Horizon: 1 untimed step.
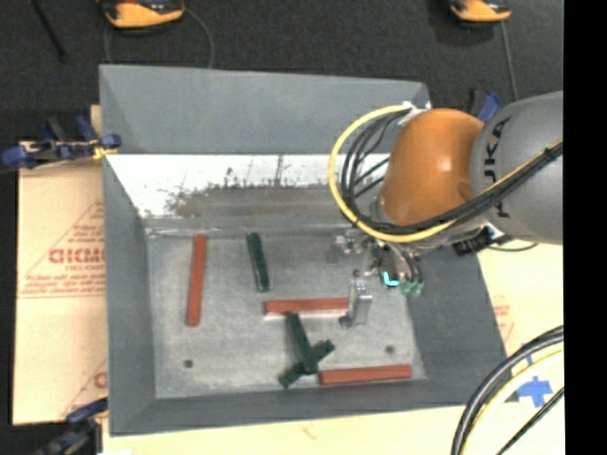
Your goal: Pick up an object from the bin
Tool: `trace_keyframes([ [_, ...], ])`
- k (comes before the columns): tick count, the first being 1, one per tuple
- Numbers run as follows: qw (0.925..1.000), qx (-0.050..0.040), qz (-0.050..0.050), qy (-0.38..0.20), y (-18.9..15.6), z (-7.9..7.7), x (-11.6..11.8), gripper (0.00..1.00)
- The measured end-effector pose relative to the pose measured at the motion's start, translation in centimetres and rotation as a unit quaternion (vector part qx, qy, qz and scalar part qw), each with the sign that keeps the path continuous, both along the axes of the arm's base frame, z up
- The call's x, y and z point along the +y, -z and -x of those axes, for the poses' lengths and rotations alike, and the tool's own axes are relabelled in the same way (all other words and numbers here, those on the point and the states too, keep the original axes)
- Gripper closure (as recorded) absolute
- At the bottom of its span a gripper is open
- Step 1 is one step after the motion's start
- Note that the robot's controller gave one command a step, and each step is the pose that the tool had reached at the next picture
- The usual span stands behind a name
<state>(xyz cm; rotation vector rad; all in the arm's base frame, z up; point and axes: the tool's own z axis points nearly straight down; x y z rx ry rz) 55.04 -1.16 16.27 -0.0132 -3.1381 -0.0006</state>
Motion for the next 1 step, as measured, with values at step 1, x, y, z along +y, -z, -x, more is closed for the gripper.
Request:
trace_keyframes([
  [1,0.9999,-0.0008,0.001,-0.016,9.61,-2.84,-2.89,0.00],
])
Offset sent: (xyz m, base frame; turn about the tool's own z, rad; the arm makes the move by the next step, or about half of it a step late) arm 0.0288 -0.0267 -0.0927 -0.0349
